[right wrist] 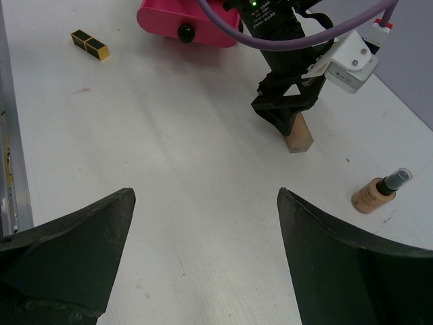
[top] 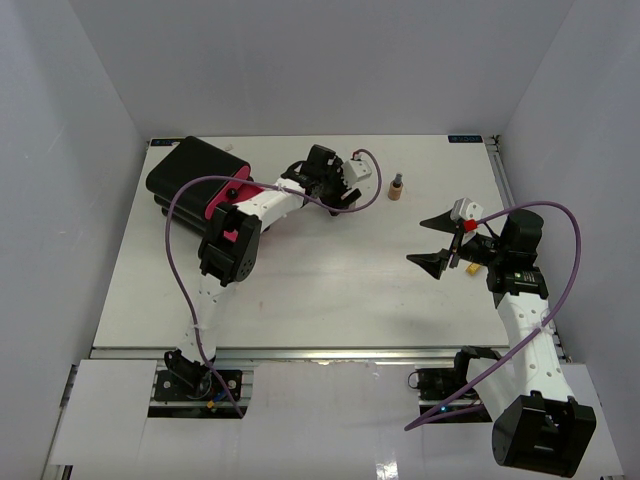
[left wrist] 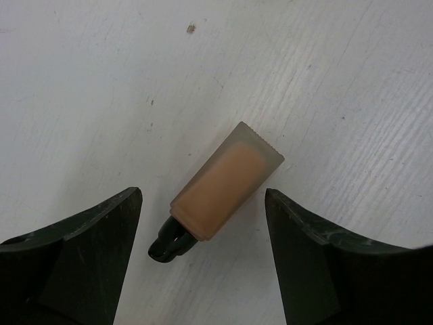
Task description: Organize the makeup
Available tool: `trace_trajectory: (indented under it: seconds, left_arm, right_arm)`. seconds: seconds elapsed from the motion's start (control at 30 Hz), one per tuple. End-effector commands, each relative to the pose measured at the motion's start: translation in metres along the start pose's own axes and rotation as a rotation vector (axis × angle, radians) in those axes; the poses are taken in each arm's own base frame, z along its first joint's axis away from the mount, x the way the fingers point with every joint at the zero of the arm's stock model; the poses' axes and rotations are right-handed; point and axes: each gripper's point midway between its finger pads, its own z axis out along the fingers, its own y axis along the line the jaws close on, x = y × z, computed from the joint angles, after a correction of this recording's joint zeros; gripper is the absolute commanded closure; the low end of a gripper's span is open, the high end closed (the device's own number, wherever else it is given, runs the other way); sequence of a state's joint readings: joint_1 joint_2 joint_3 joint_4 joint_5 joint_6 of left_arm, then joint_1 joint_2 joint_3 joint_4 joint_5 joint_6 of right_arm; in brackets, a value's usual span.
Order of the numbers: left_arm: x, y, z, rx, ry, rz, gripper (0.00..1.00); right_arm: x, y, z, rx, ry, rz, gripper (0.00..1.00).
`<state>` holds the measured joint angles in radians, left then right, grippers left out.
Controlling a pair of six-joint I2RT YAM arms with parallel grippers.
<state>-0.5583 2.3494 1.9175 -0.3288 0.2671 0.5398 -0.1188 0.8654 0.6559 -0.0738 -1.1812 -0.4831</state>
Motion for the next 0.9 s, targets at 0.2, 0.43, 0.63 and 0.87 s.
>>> trace_trajectory:
  seconds: [0.2, 0.43, 0.63, 0.87]
  left_arm:
    - [0.008, -0.009, 0.010, 0.068, -0.013, 0.026, 0.29]
    - [0.009, -0.009, 0.008, 0.064, -0.014, -0.014, 0.49]
    - [-0.008, -0.007, -0.014, 0.037, -0.042, -0.066, 0.76]
    - [-0.038, 0.006, -0.084, -0.101, -0.099, -0.165, 0.99]
  right_arm:
    - [-0.004, 0.000, -0.001, -0.007, -0.011, -0.028, 0.07]
    - [-0.005, 0.000, -0.001, -0.006, -0.011, -0.029, 0.07]
    - [-0.006, 0.000, -0.002, -0.003, -0.011, -0.035, 0.07]
    - [-0.006, 0.000, -0.003, 0.005, -0.010, -0.039, 0.07]
